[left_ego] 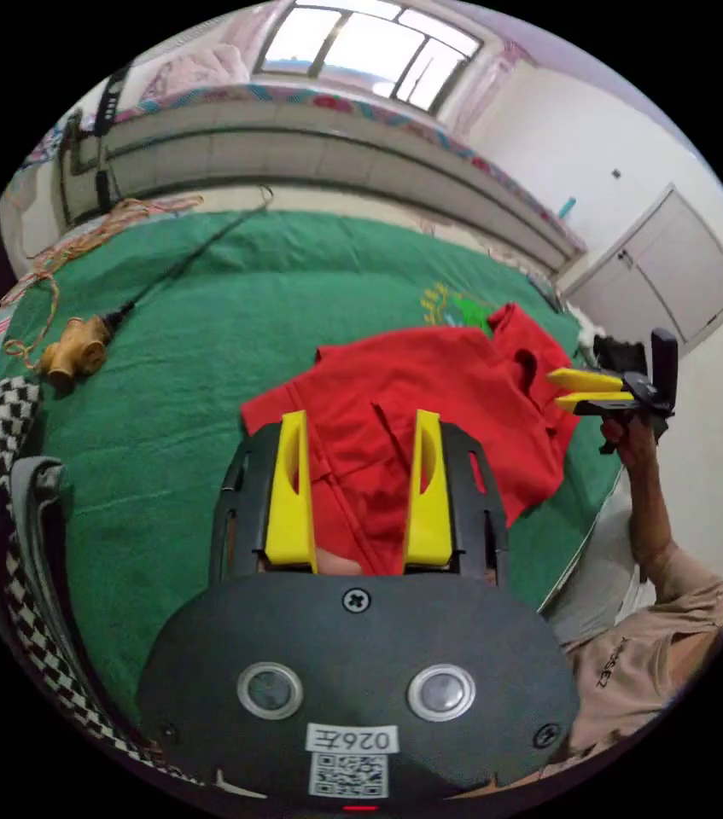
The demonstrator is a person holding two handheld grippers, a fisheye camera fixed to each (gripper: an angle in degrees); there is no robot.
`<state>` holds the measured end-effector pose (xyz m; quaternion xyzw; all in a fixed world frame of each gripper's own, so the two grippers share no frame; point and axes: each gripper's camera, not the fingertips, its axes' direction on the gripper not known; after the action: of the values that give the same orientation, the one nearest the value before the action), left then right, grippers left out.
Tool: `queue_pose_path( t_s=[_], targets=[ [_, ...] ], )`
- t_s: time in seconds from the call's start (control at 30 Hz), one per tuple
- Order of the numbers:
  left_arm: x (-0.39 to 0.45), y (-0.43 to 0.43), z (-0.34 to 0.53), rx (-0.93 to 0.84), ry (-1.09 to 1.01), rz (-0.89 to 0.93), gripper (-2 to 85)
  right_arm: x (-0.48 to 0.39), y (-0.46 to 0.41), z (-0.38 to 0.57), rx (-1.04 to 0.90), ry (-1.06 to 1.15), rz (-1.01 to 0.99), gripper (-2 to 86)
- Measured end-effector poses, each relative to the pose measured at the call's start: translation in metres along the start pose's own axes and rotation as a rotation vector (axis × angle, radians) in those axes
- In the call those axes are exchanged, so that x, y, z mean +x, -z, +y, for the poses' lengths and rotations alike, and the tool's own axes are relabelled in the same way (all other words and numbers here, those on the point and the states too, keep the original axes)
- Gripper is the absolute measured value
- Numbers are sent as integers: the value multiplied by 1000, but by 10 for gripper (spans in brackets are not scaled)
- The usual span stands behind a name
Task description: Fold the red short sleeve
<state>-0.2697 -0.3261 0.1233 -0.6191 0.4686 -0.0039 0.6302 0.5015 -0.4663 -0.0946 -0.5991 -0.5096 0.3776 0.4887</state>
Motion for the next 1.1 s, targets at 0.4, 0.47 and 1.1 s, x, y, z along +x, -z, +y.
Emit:
queue_pose_path(
  t_s=[0.4,0.47,1.1],
  targets=[
    [13,80,38,351,-48,194,28,71,74,37,87,-82,-87,-7],
    [11,113,59,499,-30,143,26,110,114,68,240,-178,-190,-8],
    [29,92,71,298,6,-2,161,258,198,199,388,-609,29,47]
  ],
)
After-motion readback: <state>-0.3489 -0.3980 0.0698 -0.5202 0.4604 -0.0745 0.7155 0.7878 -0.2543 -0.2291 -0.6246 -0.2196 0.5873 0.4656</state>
